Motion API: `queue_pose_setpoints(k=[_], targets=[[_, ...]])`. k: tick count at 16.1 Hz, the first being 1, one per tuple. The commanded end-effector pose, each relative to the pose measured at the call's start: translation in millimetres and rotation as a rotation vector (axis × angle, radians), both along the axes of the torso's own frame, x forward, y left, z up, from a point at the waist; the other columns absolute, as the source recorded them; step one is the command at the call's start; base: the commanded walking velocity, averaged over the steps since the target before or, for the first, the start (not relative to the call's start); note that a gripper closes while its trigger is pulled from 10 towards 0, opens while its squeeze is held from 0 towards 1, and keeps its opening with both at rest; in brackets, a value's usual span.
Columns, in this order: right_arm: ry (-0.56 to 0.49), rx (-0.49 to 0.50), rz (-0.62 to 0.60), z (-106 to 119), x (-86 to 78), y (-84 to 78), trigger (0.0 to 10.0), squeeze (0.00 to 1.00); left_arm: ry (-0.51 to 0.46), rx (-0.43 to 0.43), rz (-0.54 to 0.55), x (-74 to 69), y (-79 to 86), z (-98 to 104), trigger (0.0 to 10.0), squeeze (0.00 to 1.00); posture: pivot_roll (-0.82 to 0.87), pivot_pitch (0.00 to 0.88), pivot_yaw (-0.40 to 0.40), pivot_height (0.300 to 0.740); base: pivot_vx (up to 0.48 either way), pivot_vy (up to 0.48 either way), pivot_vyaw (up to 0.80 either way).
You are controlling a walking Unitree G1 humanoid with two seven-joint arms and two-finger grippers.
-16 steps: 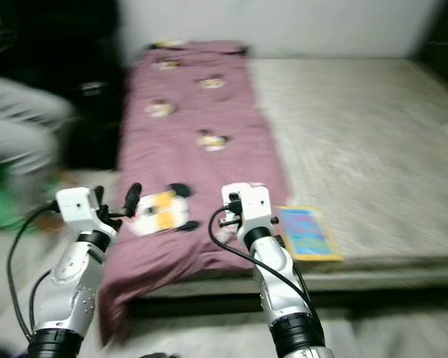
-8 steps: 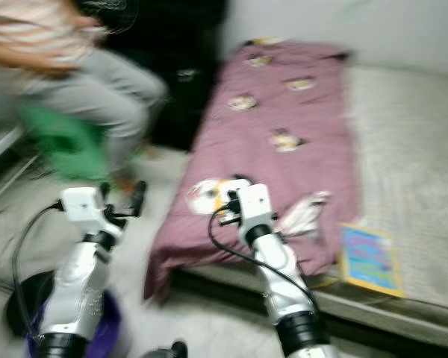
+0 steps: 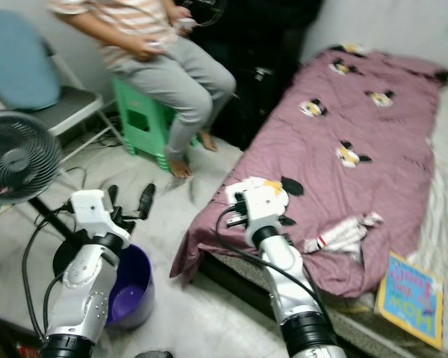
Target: Clean up the room
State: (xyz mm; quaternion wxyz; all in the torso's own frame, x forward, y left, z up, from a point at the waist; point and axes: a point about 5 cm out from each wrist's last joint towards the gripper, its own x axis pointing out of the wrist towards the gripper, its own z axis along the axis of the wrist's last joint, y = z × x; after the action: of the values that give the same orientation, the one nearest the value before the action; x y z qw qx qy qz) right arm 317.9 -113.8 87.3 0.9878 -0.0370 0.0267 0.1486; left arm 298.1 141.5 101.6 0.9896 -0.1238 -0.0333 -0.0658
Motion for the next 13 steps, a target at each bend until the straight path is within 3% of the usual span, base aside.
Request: queue_pose_setpoints(k=[1,6,9,13], targets=[[-0.004,0.01,0.018,2,0.3,7.9,10.0,0.0,0.007,0.014,0.014,-0.3,6.4,-1,10.0,0.0,-0.03,0.081,0.004,0.74,0.0,0.0,0.53],[-0.045,0.054,-0.018,8,0.5,1.4,10.0,0.0,-0.006,0.036,0.016,-0.4,5.4,2,10.0,0.0,-0.03,0.083,0.004,0.74,0.0,0.0,0.11],[-0.025,0.022,-0.005,3,2.4,4.6,10.0,0.0,0.007,0.028,0.033,-1.3,8.0,-1,10.0,0.0,-0.02,0.073,0.023,0.74,0.0,0.0,0.0],[0.003,-0.03,0.076,-3,3.8,13.1,10.0,0.0,0.002,0.038,0.118,-15.6,15.3,-4,10.0,0.0,0.05,0.061,-0.056,0.74,0.0,0.0,0.0]])
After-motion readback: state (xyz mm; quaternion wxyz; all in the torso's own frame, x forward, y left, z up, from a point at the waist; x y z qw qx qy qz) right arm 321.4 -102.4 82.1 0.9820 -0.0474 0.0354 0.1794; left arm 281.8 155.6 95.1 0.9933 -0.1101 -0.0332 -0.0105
